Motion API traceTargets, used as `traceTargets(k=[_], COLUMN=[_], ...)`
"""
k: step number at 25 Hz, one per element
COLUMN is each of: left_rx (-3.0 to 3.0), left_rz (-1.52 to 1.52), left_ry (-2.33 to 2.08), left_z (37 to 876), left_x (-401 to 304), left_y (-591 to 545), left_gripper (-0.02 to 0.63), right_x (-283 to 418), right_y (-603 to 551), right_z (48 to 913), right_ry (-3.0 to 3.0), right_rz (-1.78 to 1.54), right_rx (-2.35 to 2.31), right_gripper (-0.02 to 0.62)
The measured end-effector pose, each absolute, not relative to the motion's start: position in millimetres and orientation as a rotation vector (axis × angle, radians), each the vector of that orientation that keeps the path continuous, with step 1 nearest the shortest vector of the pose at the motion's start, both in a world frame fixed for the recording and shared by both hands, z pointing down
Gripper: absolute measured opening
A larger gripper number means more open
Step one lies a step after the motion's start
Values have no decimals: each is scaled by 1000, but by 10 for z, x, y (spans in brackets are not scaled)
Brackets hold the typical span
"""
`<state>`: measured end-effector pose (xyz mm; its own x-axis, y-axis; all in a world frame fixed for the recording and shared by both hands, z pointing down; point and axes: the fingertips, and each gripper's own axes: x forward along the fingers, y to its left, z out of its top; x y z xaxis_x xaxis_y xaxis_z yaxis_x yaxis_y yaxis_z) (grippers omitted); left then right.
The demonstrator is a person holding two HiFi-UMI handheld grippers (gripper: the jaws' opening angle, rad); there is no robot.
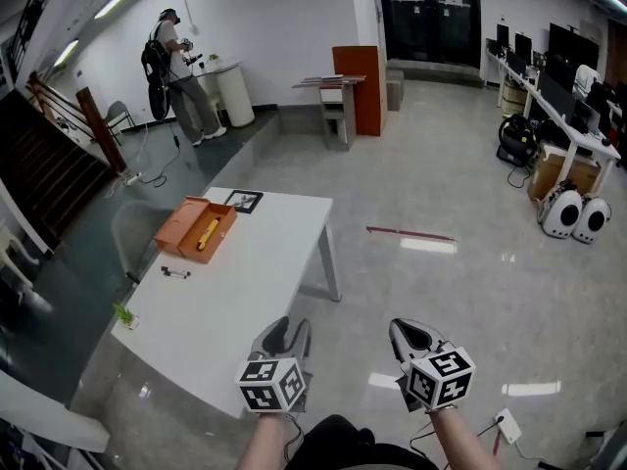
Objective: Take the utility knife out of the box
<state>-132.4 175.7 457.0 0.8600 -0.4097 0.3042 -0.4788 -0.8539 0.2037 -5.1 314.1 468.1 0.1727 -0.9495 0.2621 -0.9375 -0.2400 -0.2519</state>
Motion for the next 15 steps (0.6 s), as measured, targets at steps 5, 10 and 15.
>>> traceTargets(k=[5,10,15], left_rx=[2750,2743,2732], left_rz=[377,382,388], left_ry=[-677,-684,-689], left_z=[4583,4639,4727], left_x=[-1163,-866,-491], left_y=[1555,1208,702], left_gripper=[144,156,156], right_x=[93,373,773], right_y=[3068,2837,2428], right_z=[4755,4822,4878], right_ry=[1895,1872,1847], right_rz=[-606,-630,-646], right_rx=[-2384,-2399,-2423], right_gripper=[0,0,0])
